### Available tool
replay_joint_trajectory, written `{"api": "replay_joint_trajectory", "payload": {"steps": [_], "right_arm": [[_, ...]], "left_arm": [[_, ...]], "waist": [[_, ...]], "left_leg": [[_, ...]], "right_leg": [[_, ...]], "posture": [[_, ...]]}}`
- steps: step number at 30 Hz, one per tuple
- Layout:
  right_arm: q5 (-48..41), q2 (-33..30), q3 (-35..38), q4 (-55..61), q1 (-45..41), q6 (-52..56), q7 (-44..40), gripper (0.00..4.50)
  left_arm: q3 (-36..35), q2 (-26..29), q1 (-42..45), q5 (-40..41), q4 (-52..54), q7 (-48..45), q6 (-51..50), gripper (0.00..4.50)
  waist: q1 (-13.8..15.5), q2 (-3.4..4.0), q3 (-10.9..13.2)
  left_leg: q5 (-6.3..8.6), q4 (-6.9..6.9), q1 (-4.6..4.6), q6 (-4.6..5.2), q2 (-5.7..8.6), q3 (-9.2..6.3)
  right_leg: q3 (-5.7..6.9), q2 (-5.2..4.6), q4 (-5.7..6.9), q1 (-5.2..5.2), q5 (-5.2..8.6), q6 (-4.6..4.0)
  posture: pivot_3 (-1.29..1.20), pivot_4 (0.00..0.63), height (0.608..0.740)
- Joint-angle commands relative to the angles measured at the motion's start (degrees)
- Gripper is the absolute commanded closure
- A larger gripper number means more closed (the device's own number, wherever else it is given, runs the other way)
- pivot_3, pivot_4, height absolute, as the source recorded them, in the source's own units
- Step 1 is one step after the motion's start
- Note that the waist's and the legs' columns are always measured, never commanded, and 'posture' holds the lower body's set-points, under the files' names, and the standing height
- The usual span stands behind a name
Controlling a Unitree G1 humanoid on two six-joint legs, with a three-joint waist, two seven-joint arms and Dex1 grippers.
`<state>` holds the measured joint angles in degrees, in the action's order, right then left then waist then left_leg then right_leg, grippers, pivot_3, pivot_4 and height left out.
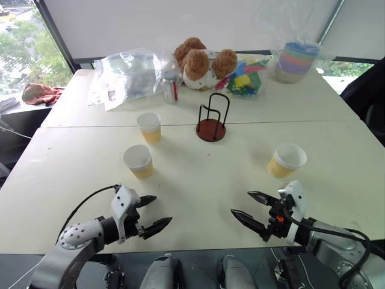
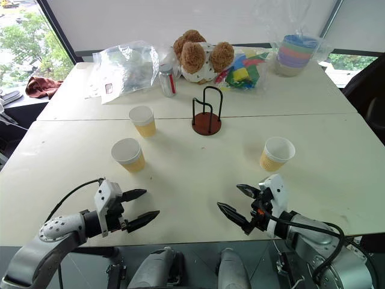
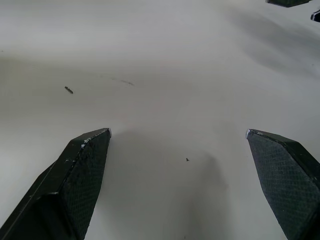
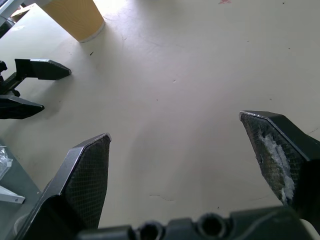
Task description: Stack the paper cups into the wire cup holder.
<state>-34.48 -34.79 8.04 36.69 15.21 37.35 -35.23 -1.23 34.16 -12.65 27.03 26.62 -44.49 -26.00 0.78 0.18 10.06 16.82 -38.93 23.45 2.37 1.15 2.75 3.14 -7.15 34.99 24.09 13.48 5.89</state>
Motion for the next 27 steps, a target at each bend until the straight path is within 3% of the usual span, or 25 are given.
{"api": "replay_joint_trajectory", "payload": {"steps": [1,10,21,24,27], "right_arm": [[0.0,-0.3,-0.1,0.4,-0.5,-0.6,-0.4,0.0],[0.4,0.0,-0.2,0.9,-0.5,-0.4,0.5,0.0],[-4.5,-0.9,1.2,1.2,-6.3,4.6,0.9,0.0],[-9.3,-2.1,3.9,2.6,-9.3,8.5,1.8,0.0],[-22.5,-3.8,9.2,1.7,-21.0,14.2,5.7,0.0]], "left_arm": [[-1.9,0.4,0.7,1.9,2.1,0.1,-0.8,0.03],[-1.5,0.8,3.0,3.1,3.3,0.8,-2.6,0.03],[-1.8,2.4,7.5,10.8,8.4,0.0,-10.0,0.03],[-3.1,4.0,9.9,14.0,9.0,0.0,-12.9,0.03],[-6.9,10.1,19.1,20.7,6.7,-3.2,-19.0,0.03]], "waist": [[0.0,0.0,0.0],[0.0,0.0,0.0],[0.0,0.0,0.0],[0.0,-0.01,0.0],[-0.1,-0.05,0.1]], "left_leg": [[0.0,0.0,0.0,0.0,0.0,0.0],[0.0,0.0,0.0,0.0,0.0,0.0],[0.0,0.02,0.01,0.0,0.0,0.01],[-0.01,0.01,0.03,0.01,0.01,0.01],[-0.03,-0.13,0.03,0.0,0.0,0.0]], "right_leg": [[0.0,0.0,0.0,0.0,0.0,0.0],[0.0,0.0,0.0,0.0,0.0,0.0],[0.01,0.02,0.0,-0.04,0.0,0.0],[0.01,0.02,0.0,-0.11,0.0,0.0],[0.01,0.03,0.02,-0.25,-0.05,-0.07]], "posture": [[0.0,0.15,0.74],[0.0,0.15,0.74],[0.0,0.15,0.74],[0.0,0.15,0.74],[0.0,0.15,0.74]]}}
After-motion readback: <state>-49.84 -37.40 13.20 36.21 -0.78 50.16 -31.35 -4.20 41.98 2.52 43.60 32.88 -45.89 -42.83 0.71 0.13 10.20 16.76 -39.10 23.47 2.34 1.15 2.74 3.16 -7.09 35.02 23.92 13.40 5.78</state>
